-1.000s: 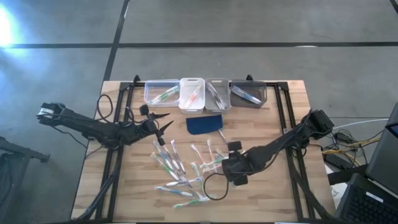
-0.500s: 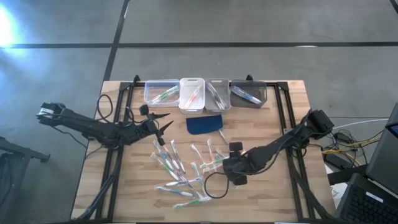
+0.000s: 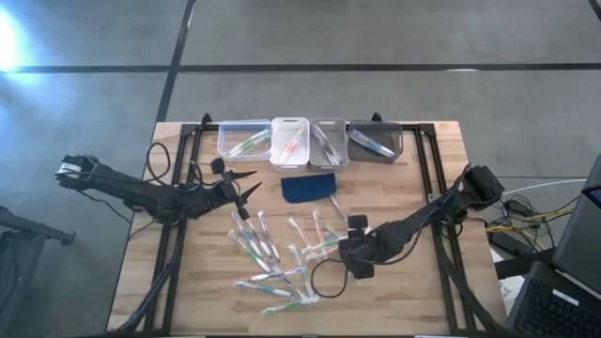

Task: Pick & Place Toothbrushes
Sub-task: Put the orange toothbrush into the white bin

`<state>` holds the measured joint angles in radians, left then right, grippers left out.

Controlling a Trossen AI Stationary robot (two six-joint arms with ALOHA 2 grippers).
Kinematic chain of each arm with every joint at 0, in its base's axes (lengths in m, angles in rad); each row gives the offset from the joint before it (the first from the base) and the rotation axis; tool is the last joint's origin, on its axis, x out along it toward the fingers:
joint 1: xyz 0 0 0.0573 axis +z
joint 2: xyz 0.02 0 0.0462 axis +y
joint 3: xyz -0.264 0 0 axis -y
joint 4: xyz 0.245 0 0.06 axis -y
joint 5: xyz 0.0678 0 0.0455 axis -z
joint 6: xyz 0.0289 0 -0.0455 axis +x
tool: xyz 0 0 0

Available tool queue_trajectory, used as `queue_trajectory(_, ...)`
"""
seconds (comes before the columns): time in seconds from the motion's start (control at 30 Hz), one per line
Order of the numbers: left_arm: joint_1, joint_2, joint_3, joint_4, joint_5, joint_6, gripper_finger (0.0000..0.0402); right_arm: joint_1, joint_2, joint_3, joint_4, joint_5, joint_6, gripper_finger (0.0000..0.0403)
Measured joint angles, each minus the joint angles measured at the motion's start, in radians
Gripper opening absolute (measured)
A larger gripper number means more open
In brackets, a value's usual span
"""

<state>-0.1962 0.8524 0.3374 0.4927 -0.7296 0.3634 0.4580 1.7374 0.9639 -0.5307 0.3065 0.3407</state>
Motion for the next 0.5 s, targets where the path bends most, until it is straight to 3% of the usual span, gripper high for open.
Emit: queue_trajectory(0.5,0.000,0.001,0.000,-0.001,0.000,0.000,0.0168,-0.001,0.000,-0.033,0.055,0.005,-0.003,0.0039)
